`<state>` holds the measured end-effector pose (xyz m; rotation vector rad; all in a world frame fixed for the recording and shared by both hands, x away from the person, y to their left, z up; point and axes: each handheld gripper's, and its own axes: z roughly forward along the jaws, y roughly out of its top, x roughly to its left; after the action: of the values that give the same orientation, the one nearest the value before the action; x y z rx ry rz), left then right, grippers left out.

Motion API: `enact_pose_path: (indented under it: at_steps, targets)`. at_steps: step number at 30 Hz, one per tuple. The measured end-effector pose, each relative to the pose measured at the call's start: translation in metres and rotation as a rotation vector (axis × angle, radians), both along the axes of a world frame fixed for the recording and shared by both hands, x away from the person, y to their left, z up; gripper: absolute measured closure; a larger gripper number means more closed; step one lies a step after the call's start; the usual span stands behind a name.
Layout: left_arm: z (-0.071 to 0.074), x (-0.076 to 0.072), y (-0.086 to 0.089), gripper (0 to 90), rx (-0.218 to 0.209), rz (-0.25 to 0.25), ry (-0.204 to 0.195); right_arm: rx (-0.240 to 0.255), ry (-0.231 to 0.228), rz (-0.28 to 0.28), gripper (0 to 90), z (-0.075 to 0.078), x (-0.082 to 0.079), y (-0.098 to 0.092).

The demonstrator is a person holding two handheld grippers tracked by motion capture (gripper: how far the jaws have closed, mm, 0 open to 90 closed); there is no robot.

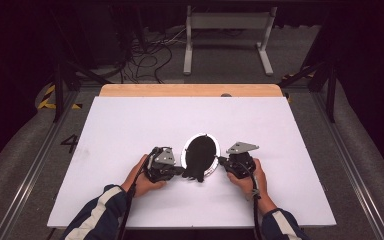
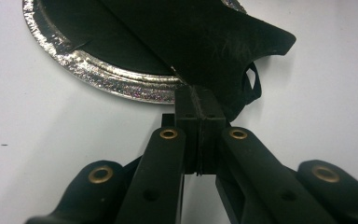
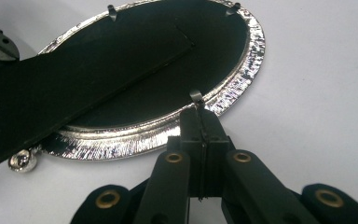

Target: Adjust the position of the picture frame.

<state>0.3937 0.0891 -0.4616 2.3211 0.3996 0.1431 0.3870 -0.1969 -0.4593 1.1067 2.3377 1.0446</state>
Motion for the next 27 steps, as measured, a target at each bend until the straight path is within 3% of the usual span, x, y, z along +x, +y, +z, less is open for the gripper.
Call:
enact_pose_path:
  at_steps: [17,22,27]
  targets:
    - [-0.001,-0.005,-0.012,89.9,-0.005,0.009,-0.025,-0.008,-0.018,-0.025,90.0,0.000,0.011,-0.001]
    - [-0.002,-0.004,-0.013,89.8,-0.021,0.010,-0.011,-0.014,-0.024,-0.032,90.0,0.000,0.012,-0.001]
    - [-0.002,-0.005,-0.017,89.8,-0.008,-0.001,-0.032,-0.014,-0.031,-0.043,90.0,-0.001,0.013,-0.003]
